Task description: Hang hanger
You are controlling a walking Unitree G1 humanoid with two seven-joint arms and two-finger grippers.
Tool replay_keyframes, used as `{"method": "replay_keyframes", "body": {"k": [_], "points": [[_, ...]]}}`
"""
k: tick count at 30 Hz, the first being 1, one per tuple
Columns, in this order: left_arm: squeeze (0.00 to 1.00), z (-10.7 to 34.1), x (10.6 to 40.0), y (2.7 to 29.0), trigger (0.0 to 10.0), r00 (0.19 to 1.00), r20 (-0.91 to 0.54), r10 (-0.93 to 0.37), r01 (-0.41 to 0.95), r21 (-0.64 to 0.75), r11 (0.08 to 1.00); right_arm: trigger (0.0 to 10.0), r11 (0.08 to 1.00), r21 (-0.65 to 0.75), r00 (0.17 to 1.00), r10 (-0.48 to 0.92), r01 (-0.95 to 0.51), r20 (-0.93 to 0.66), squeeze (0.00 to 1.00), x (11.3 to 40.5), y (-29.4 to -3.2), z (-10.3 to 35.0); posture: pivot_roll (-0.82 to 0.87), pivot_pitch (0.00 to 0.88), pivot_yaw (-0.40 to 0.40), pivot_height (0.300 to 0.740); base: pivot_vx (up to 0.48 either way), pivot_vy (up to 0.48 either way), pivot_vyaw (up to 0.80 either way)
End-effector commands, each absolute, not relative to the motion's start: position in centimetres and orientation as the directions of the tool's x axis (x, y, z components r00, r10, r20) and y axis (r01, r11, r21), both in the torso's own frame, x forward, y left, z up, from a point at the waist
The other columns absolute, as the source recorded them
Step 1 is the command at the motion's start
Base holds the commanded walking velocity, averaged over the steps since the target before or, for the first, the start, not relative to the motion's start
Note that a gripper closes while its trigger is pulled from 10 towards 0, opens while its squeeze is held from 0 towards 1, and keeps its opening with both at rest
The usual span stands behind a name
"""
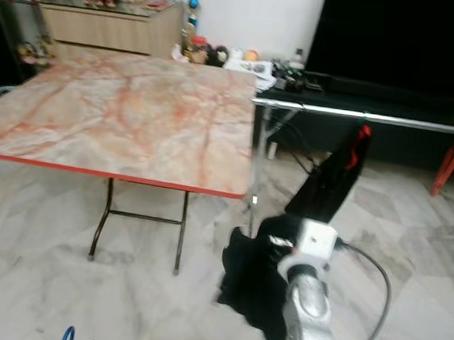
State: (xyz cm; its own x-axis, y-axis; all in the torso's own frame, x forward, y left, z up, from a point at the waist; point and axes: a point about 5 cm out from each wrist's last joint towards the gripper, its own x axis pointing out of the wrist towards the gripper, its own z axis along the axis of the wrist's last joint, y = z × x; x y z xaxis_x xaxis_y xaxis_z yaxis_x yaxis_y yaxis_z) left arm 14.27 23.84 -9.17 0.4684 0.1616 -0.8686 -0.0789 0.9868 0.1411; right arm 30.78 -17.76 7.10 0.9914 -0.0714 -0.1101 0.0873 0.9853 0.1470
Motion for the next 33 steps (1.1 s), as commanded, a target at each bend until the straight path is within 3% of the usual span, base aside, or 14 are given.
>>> {"method": "replay_keyframes", "body": {"k": [1, 11, 19, 33], "points": [[0.0, -9.1, 14.3, 24.1, 10.0, 0.467, -0.869, 0.164, -0.074, 0.147, 0.986, 10.0, 0.987, 0.147, 0.998, -0.054, 0.06, -0.041, 0.0, 31.6, -17.3, 8.7, 0.11, 0.0, -0.084, 0.74, 0.0, 0.48, 0.0], [0.0, -9.2, 14.3, 24.0, 10.0, 0.461, -0.872, 0.165, -0.074, 0.148, 0.986, 10.0, 0.988, 0.144, 0.999, -0.044, 0.049, -0.032, 0.0, 31.8, -17.2, 9.0, 0.11, 0.0, -0.089, 0.74, 0.0, 0.46, 0.0], [0.0, -9.0, 14.3, 24.5, 10.0, 0.462, -0.87, 0.17, -0.073, 0.153, 0.985, 10.0, 0.989, 0.137, 0.999, -0.044, 0.047, -0.022, 0.0, 32.0, -17.2, 9.3, 0.11, 0.0, -0.089, 0.74, 0.0, 0.0, 0.0], [0.0, -9.3, 14.9, 22.2, 10.0, 0.488, -0.864, 0.125, -0.065, 0.107, 0.992, 10.0, 0.995, 0.098, 0.998, -0.036, 0.031, 0.045, 0.0, 32.8, -17.0, 11.1, 0.11, 0.0, -0.091, 0.74, 0.0, 0.0, 0.0]]}}
